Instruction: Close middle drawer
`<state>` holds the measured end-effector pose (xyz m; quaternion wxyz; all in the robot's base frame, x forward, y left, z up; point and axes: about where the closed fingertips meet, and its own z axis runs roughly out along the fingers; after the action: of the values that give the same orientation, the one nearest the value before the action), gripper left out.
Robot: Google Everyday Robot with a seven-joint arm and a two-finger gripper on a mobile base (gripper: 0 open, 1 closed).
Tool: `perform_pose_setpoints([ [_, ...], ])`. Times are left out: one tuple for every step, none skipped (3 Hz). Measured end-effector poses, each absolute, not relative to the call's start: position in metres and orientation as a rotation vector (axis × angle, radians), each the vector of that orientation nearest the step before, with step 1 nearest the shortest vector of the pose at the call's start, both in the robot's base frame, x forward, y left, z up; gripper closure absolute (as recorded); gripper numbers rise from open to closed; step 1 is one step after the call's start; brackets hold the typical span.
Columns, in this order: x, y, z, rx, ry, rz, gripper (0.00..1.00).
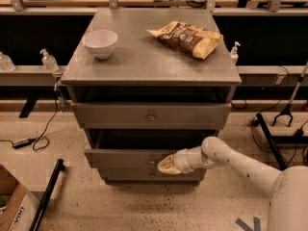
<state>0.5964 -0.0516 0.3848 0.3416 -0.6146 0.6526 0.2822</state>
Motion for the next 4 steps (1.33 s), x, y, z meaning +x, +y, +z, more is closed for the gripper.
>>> perform_pose_setpoints([
  [0.619,-0.058,0.393,-1.586,1.660,0.690,1.00],
  [0.627,-0.061,0.386,-1.538,1.659,0.662,1.00],
  [0.649,-0.070,0.379,-1.506,1.651,0.622,1.00],
  [0.648,-0.070,0.379,-1.505,1.650,0.621,1.00],
])
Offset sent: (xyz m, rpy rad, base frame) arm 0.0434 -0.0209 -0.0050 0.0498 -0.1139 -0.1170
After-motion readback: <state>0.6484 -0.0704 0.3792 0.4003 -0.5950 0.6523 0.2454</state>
